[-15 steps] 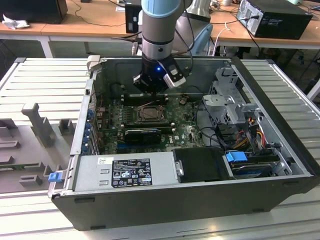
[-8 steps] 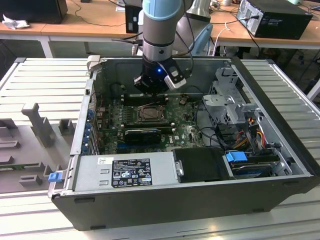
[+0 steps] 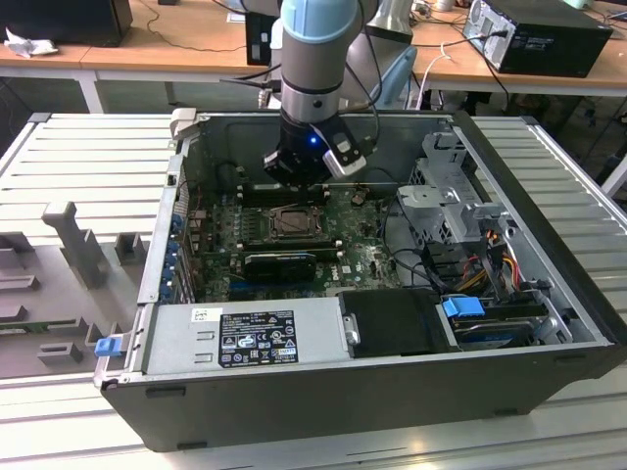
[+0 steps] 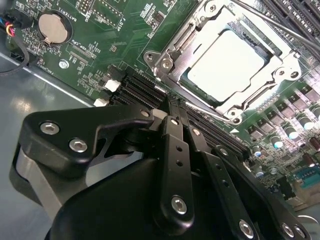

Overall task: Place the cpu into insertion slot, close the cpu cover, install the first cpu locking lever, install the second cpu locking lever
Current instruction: 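Install the first cpu locking lever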

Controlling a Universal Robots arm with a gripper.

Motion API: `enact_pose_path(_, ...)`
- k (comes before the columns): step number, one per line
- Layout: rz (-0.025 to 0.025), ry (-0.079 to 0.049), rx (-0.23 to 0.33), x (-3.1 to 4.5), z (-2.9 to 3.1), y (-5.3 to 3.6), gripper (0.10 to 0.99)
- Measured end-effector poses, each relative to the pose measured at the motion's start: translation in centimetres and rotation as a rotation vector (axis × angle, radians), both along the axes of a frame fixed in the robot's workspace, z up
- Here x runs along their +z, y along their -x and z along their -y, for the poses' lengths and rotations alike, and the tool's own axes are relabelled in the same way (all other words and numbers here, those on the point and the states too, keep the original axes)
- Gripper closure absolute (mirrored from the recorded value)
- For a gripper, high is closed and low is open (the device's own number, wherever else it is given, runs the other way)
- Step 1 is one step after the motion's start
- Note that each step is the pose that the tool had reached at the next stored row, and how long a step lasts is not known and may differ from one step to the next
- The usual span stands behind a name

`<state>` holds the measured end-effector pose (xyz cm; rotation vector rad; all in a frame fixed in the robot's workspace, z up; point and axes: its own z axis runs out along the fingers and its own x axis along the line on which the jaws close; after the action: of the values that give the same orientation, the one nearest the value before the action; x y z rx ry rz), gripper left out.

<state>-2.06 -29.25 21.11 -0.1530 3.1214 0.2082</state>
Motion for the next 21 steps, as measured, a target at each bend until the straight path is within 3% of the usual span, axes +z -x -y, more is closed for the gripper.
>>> enact_pose_path(8, 0.0, 0.001, 0.0, -0.43, 0.02, -0.02, 0.98)
enact_pose_path(17, 0.0001, 0.023, 0.0, -0.98, 0.01, -0.03, 0.98)
enact_pose_path(21, 0.0, 0.019, 0.0, -1.06, 0.01, -0.07, 0.98)
